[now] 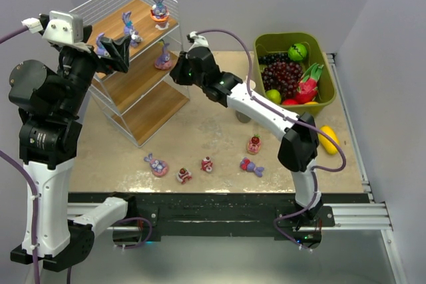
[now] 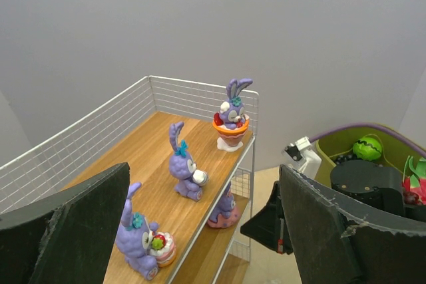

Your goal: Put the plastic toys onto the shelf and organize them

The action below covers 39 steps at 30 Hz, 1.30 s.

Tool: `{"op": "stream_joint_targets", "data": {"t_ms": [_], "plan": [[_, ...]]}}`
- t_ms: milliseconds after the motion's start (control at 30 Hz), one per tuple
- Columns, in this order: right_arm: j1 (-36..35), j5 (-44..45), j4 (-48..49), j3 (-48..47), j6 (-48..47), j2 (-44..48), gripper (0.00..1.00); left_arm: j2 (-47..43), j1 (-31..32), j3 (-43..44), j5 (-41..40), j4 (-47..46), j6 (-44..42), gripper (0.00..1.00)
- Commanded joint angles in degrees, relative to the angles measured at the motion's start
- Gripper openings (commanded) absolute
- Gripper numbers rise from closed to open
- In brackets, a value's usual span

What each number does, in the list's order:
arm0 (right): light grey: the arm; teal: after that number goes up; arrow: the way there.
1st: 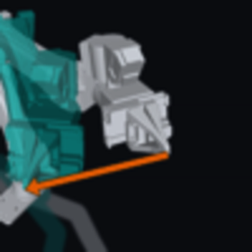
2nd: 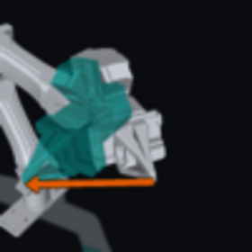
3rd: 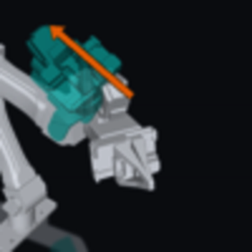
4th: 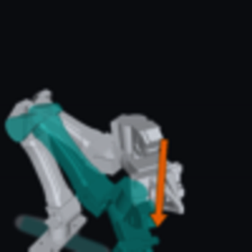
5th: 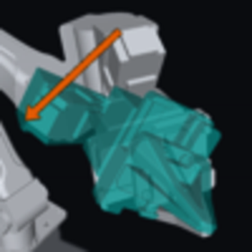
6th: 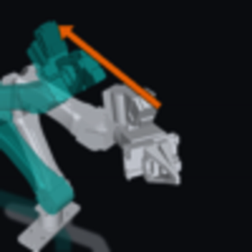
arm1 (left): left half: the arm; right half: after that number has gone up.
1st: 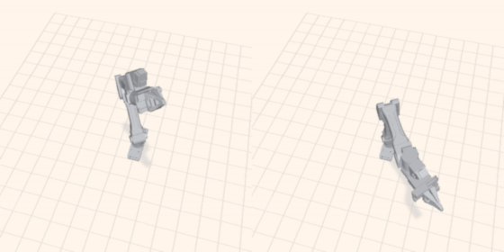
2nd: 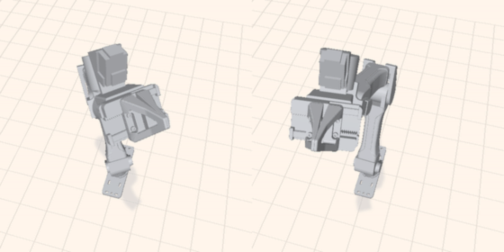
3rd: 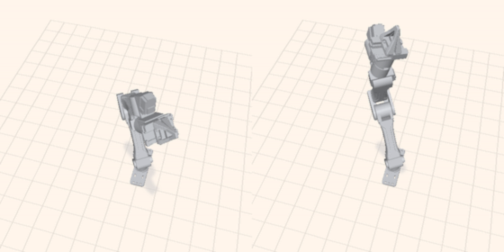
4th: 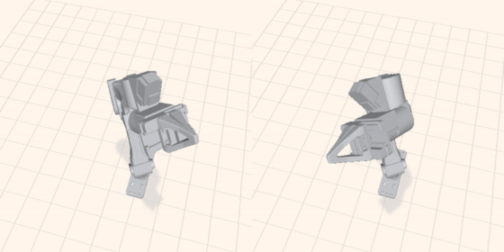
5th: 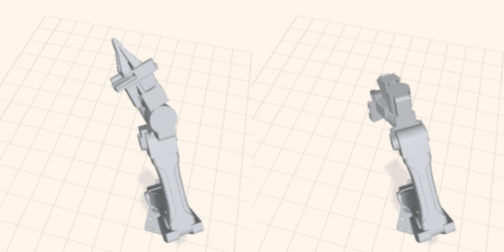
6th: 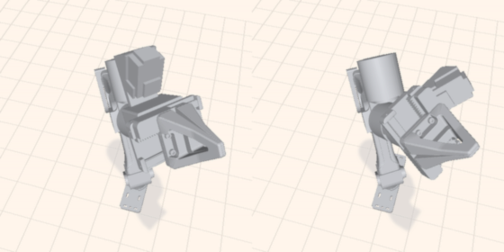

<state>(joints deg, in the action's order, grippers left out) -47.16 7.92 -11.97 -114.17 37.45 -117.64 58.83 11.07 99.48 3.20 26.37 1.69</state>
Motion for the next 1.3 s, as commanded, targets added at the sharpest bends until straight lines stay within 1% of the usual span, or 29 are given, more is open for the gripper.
{"op": "stream_joint_targets", "data": {"t_ms": [0,67,100,133,167,200,233,300,333,400,433,467,533,567,633,767,1033,1267], "plan": [[-1.4,0.1,1.8,8.0,-3.9,12.2,0.34,-1.0,0.2,-0.4,0.4,-0.9,-0.7,0.98],[-2.4,0.0,2.0,12.1,-7.0,15.2,0.48,-1.4,0.2,-0.6,0.4,-0.8,-0.6,0.98],[-2.8,-1.1,2.4,16.0,-8.4,16.7,0.54,-1.5,0.3,-0.7,0.4,-0.7,-0.6,0.98],[-3.1,-2.5,2.5,17.6,-11.7,18.5,0.63,-1.7,0.2,-0.9,0.3,-0.6,-0.3,0.98],[-3.8,-4.9,2.5,19.1,-13.3,19.0,0.66,-1.8,0.2,-1.0,0.3,-0.4,-0.1,0.98],[-4.1,-9.5,2.4,21.6,-14.8,19.3,0.69,-1.9,0.3,-1.2,0.5,-0.4,0.1,0.98],[-4.3,-12.9,2.6,23.0,-17.9,19.6,0.74,-2.1,0.2,-1.4,0.7,-0.3,0.4,0.98],[-5.6,-18.7,3.2,26.6,-21.7,19.4,0.77,-2.4,0.2,-2.0,0.8,0.1,0.9,0.98],[-6.2,-23.7,3.1,27.5,-25.8,19.1,0.79,-2.8,0.2,-2.3,1.0,0.4,1.4,0.98],[-8.8,-26.0,0.6,28.3,-30.0,17.8,0.82,-3.0,0.2,-3.1,1.2,0.9,1.7,0.99],[-9.8,-28.1,0.0,28.4,-34.2,17.3,0.83,-3.4,0.3,-3.3,1.4,1.2,2.1,0.99],[-11.4,-28.2,-0.5,28.3,-35.8,15.8,0.88,-3.5,0.2,-3.9,1.3,1.3,2.3,0.99],[-12.7,-29.2,-0.7,28.6,-38.9,14.5,0.92,-3.9,0.2,-4.0,1.4,1.7,3.0,0.99],[-13.3,-30.2,-0.3,28.9,-39.2,13.8,0.93,-4.1,0.2,-4.2,1.6,1.8,3.1,0.99],[-13.9,-31.2,1.6,29.4,-40.0,11.7,0.99,-4.3,0.2,-4.3,2.1,2.2,3.7,0.99],[-15.9,-30.7,3.2,29.6,-41.8,8.8,0.99,-4.4,0.2,-4.3,2.9,2.1,4.7,0.99],[-17.5,-24.7,2.9,27.6,-44.9,2.4,0.99,-3.6,0.2,-3.9,4.7,2.0,5.8,0.99],[-19.1,-22.3,4.9,26.5,-45.6,-2.1,0.98,-2.9,0.2,-3.9,5.4,1.9,6.1,0.99]]}}
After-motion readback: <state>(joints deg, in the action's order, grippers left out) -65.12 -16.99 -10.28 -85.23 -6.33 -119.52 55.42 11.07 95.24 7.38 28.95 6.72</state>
